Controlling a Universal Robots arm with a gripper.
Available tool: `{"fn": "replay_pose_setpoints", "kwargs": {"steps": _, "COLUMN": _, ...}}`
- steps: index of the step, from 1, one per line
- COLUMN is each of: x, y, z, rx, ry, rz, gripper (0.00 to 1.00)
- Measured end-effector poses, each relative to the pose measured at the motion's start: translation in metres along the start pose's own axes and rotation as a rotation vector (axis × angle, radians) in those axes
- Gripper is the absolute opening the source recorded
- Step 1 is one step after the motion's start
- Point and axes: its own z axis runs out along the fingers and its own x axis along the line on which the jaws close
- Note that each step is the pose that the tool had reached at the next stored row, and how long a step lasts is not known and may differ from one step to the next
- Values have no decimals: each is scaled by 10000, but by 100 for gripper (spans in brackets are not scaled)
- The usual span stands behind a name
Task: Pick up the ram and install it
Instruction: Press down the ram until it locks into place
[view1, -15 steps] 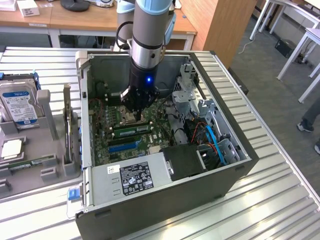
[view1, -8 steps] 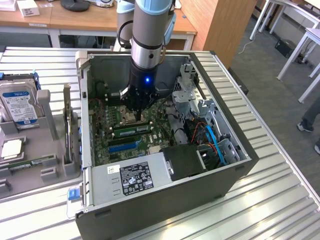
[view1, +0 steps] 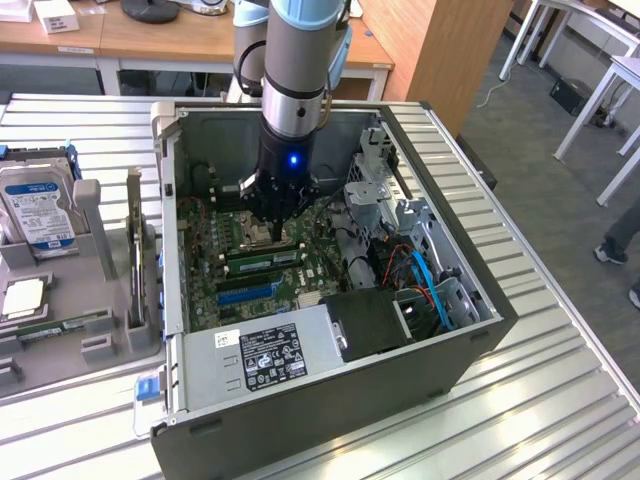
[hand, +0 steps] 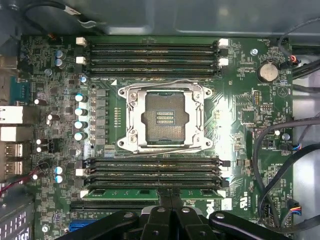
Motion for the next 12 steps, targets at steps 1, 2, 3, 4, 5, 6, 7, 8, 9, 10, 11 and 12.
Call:
{"fn": "replay_pose_setpoints", "kwargs": {"steps": 1, "x": 2, "y": 0, "z": 0, "rx": 0, "ry": 0, "rz": 0, "gripper": 11}}
{"fn": "replay_pose_setpoints", "kwargs": {"steps": 2, "x": 9, "y": 0, "z": 0, "rx": -1, "ry": 0, "rz": 0, "gripper": 11}}
{"fn": "replay_pose_setpoints", "kwargs": {"steps": 3, "x": 22, "y": -1, "z": 0, "rx": 0, "ry": -1, "rz": 1, "gripper": 11}}
{"fn": "replay_pose_setpoints", "kwargs": {"steps": 4, "x": 38, "y": -1, "z": 0, "rx": 0, "ry": -1, "rz": 1, "gripper": 11}}
{"fn": "replay_pose_setpoints", "kwargs": {"steps": 5, "x": 54, "y": -1, "z": 0, "rx": -1, "ry": -1, "rz": 5, "gripper": 11}}
{"fn": "replay_pose_setpoints", "kwargs": {"steps": 6, "x": 60, "y": -1, "z": 0, "rx": 0, "ry": -1, "rz": 8, "gripper": 11}}
{"fn": "replay_pose_setpoints", "kwargs": {"steps": 7, "x": 61, "y": -1, "z": 0, "rx": 0, "ry": -1, "rz": 8, "gripper": 11}}
{"fn": "replay_pose_setpoints", "kwargs": {"steps": 8, "x": 61, "y": -1, "z": 0, "rx": -1, "ry": -1, "rz": 7, "gripper": 11}}
{"fn": "replay_pose_setpoints", "kwargs": {"steps": 9, "x": 63, "y": -1, "z": 0, "rx": 0, "ry": -1, "rz": 10, "gripper": 11}}
{"fn": "replay_pose_setpoints", "kwargs": {"steps": 10, "x": 63, "y": -1, "z": 0, "rx": 0, "ry": -1, "rz": 10, "gripper": 11}}
{"fn": "replay_pose_setpoints", "kwargs": {"steps": 11, "x": 63, "y": -1, "z": 0, "rx": 0, "ry": -1, "rz": 10, "gripper": 11}}
{"fn": "replay_pose_setpoints", "kwargs": {"steps": 12, "x": 63, "y": -1, "z": 0, "rx": 0, "ry": -1, "rz": 10, "gripper": 11}}
